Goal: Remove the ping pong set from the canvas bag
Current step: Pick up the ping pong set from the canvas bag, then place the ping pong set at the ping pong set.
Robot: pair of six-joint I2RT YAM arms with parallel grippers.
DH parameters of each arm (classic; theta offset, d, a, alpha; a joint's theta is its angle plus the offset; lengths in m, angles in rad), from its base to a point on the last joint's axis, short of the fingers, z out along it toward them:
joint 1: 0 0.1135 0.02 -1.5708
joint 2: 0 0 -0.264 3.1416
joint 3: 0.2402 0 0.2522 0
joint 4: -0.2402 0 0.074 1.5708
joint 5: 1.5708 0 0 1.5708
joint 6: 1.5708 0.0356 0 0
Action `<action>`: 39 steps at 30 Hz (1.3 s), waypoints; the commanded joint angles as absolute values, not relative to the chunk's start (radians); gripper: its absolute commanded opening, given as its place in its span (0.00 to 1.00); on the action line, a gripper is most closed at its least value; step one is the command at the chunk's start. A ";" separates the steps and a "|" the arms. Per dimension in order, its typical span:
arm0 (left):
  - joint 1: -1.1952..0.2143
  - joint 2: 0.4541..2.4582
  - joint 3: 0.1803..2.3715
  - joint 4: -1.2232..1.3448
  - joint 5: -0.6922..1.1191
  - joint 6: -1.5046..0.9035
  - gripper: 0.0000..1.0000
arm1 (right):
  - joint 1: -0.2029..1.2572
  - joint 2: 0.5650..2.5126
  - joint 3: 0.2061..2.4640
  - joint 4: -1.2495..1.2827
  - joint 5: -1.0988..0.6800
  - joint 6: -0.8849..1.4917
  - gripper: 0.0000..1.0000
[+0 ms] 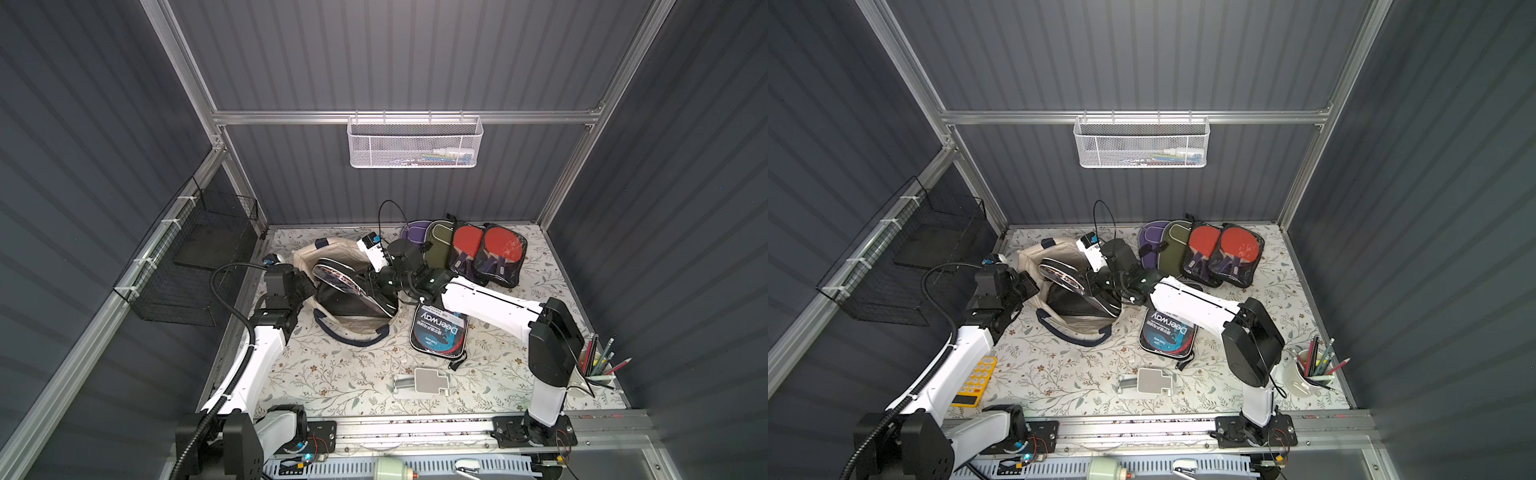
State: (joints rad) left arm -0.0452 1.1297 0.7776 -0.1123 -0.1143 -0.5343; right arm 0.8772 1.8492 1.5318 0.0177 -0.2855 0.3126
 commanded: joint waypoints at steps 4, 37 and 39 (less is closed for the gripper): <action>-0.027 1.145 0.816 -0.129 -0.153 -0.519 0.00 | 0.873 1.743 1.615 0.009 -0.310 0.334 0.00; -0.014 1.195 0.826 -0.100 -0.139 -0.537 0.00 | 0.843 1.234 1.499 -0.127 -0.122 0.491 0.00; -0.014 1.194 0.826 -0.098 -0.140 -0.537 0.00 | 0.839 1.185 1.438 -0.115 -0.083 0.508 0.00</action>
State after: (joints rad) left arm -0.0242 1.1786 0.8051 -0.1009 -0.1310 -0.5346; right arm 0.8467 1.2438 1.4803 -0.2134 -0.1623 0.4778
